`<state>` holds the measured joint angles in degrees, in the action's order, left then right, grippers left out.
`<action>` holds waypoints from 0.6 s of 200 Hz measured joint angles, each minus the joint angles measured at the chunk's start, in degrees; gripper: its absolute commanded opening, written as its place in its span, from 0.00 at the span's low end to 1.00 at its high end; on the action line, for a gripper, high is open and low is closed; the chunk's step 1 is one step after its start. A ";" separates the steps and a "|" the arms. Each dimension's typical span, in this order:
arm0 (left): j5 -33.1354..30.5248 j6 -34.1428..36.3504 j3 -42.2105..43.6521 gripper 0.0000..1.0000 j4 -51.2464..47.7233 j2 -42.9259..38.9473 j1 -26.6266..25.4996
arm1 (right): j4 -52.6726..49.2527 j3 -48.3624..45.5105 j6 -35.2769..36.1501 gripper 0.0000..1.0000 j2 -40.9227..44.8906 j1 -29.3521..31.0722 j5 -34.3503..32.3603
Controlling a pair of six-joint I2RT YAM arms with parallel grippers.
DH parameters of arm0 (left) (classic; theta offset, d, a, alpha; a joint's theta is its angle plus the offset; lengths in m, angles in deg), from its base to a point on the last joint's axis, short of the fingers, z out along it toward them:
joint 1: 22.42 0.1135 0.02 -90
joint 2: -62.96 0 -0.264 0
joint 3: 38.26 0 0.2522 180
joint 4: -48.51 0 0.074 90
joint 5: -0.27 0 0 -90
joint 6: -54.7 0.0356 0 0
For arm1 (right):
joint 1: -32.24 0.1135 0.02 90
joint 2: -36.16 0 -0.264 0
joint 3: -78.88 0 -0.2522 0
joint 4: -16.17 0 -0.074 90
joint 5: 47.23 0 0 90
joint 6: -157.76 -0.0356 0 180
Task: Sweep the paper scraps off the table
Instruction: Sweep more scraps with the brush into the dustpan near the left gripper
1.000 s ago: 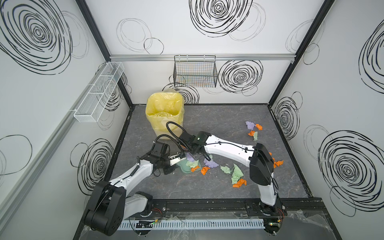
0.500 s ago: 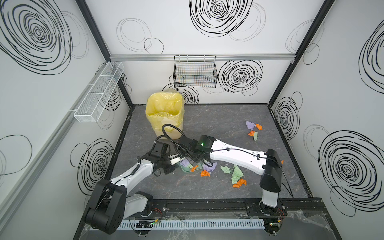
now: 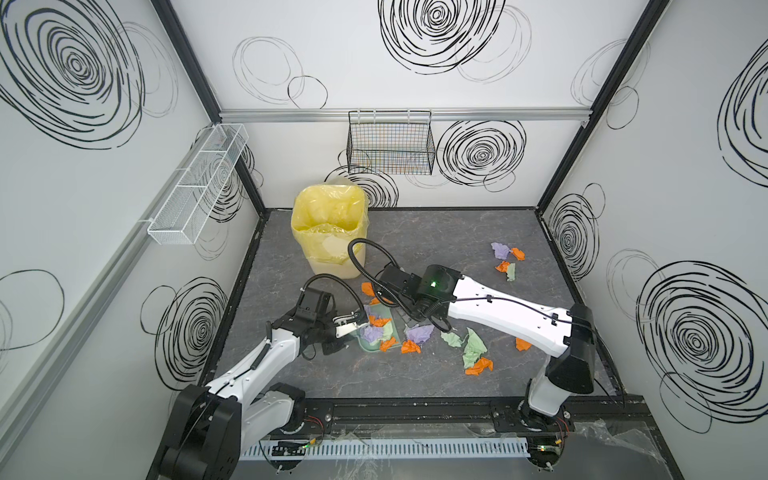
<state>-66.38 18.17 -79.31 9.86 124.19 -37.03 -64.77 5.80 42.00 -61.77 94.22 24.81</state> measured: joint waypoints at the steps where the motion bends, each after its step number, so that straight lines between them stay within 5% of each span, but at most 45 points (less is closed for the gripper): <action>1: 0.02 0.22 0.09 0.00 -0.28 -0.15 0.04 | -0.09 -0.31 -0.07 0.00 0.15 -0.13 -0.07; 120: 0.81 4.96 3.65 0.00 -7.65 -5.38 -3.26 | -2.12 -10.78 -4.50 0.00 1.66 -0.35 -0.02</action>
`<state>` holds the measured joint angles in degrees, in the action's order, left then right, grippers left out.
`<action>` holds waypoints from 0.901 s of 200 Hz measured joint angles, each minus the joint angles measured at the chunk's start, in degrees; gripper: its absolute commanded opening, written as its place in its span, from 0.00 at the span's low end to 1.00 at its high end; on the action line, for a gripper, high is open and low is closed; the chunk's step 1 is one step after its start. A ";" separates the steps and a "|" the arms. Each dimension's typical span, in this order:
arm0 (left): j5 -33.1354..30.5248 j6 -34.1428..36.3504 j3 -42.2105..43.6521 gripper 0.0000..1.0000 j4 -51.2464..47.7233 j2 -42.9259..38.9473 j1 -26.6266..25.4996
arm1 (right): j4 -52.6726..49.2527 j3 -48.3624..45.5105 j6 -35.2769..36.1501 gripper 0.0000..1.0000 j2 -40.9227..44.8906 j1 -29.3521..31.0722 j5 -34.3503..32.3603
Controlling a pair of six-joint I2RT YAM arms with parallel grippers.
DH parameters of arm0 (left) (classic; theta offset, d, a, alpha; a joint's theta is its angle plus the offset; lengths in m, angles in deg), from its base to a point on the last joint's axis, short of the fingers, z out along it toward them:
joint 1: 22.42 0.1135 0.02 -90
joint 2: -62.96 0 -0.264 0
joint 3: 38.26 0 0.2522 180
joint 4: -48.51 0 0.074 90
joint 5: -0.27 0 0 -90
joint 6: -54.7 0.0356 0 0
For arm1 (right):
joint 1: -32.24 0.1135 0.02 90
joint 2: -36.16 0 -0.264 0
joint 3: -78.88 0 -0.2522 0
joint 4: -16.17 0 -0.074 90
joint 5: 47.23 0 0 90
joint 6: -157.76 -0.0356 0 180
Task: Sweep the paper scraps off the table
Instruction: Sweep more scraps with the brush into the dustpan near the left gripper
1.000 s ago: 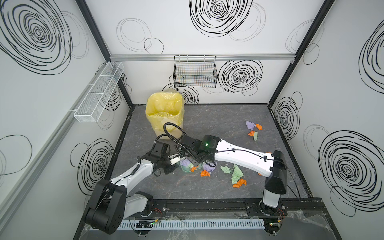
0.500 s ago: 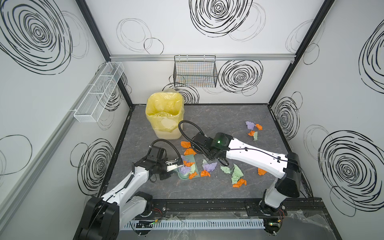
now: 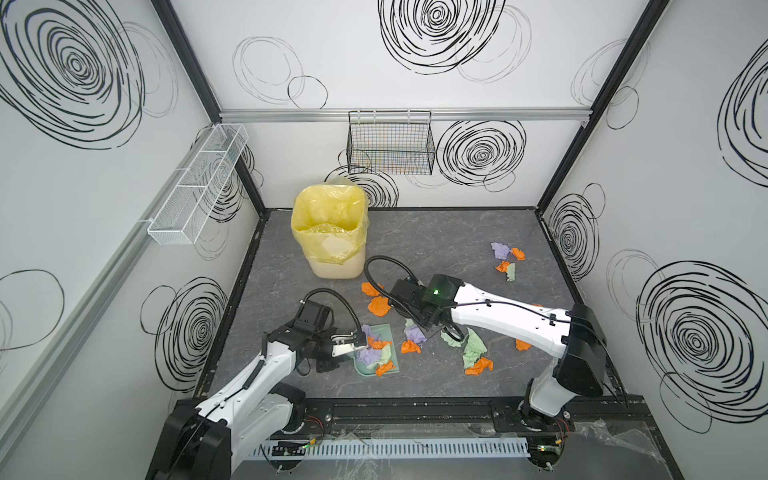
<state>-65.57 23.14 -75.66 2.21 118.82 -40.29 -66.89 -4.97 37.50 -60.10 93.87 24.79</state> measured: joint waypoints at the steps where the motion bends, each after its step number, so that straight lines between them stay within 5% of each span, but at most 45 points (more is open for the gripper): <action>1: 0.00 0.00 0.00 0.00 0.02 0.02 -0.07 | -0.02 -0.02 -0.02 0.00 -0.07 0.04 0.04; 180: 0.24 -6.62 -1.81 0.00 10.16 8.83 -6.75 | 5.40 5.60 -0.66 0.00 -4.46 7.87 8.76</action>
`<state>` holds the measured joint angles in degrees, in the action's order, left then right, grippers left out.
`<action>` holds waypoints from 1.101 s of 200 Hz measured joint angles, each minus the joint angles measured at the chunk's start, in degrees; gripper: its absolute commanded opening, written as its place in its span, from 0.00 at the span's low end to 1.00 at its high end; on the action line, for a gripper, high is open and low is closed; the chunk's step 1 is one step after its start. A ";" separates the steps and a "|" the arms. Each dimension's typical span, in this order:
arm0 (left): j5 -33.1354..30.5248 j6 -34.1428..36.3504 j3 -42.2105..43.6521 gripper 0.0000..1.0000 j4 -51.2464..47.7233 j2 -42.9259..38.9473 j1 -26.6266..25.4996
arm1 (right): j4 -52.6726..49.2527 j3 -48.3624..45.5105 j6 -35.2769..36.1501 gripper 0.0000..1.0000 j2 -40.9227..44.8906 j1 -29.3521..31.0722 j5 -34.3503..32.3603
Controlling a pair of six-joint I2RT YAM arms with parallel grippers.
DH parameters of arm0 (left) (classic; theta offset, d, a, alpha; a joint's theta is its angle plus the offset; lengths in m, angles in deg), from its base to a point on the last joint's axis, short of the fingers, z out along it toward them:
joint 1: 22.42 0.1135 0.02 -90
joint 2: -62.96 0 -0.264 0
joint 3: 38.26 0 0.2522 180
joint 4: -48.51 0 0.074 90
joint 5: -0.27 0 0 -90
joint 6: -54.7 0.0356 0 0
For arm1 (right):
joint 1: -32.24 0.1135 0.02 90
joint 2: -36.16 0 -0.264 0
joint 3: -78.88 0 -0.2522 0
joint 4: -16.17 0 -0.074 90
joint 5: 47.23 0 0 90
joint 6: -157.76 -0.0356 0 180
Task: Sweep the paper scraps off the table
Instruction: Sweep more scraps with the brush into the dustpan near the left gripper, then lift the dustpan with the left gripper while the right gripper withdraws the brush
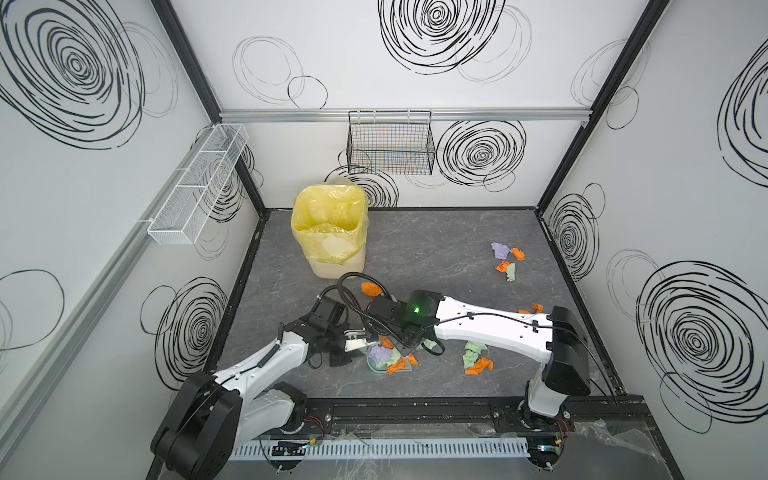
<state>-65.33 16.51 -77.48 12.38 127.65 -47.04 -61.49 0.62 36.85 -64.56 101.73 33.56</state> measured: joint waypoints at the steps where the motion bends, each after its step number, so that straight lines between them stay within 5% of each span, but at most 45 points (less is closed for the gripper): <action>1: -0.02 0.00 -0.02 0.00 0.00 0.02 -0.02 | 0.02 0.04 -0.02 0.00 0.00 0.00 0.02; 131: 1.14 -2.99 -2.12 0.00 -0.37 1.31 -0.35 | -2.34 5.79 -1.73 0.00 0.68 0.98 -1.42; 220: 7.17 -3.63 -3.23 0.00 -0.81 -0.37 0.48 | -2.71 5.31 -3.58 0.00 12.68 -1.38 -6.82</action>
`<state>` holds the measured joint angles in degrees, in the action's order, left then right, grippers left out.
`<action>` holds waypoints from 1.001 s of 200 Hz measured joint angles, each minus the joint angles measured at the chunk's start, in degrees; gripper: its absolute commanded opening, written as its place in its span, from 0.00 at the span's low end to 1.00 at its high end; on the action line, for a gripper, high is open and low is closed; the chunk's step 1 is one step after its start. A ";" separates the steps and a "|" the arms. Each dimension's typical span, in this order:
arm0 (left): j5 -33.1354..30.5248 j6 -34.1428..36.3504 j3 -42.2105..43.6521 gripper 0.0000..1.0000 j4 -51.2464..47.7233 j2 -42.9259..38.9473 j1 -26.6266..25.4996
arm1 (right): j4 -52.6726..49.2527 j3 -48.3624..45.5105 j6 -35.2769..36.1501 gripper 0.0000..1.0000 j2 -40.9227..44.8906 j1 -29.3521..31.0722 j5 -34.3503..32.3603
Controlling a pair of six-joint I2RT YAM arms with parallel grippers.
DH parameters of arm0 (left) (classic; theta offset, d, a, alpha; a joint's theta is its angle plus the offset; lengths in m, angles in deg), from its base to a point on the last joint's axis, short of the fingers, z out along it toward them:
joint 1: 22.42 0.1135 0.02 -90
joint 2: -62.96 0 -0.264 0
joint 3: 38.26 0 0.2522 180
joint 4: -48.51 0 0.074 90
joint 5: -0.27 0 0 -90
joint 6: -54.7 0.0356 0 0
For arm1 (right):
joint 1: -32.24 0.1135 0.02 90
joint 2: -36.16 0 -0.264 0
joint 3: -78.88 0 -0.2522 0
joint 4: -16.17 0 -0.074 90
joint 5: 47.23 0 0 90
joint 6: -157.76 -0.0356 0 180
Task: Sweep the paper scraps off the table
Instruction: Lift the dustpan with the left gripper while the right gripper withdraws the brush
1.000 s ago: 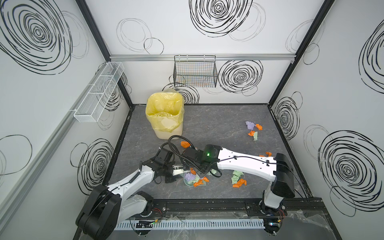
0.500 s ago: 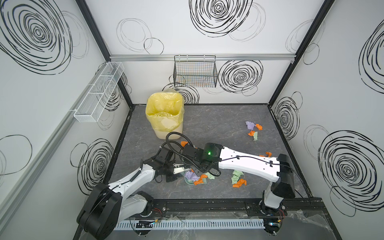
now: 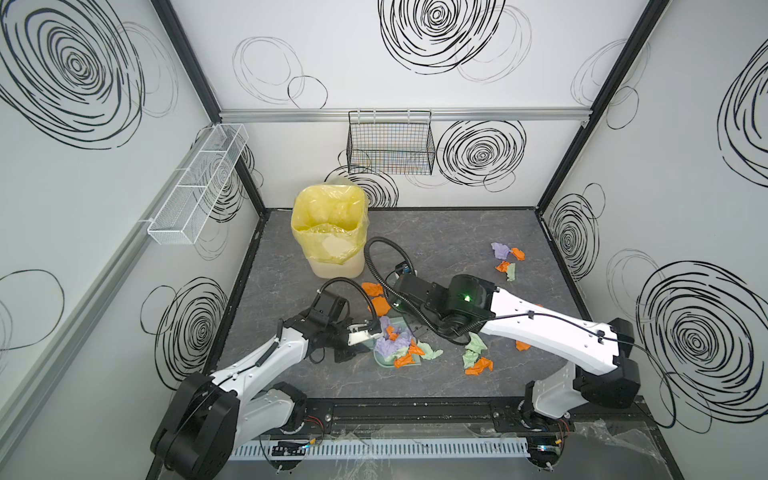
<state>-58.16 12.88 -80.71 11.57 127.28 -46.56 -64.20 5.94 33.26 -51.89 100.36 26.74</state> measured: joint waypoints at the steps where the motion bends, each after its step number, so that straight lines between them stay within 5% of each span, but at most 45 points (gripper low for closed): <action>1: 0.04 0.00 0.00 0.00 0.00 0.00 0.00 | 0.00 0.00 -0.02 0.00 0.09 0.00 -0.04; 123: 2.84 0.46 -5.81 0.00 -4.74 -3.17 2.84 | 2.93 -15.39 -0.55 0.00 20.92 -8.24 -6.91; 200: 4.61 6.95 -20.76 0.00 -22.67 -6.64 6.93 | 8.70 -24.96 4.37 0.00 24.96 -18.18 -2.99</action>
<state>-53.55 19.84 -101.48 -11.10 120.63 -39.63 -55.50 -19.03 37.63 -26.93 82.17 23.74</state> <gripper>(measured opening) 0.290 0.109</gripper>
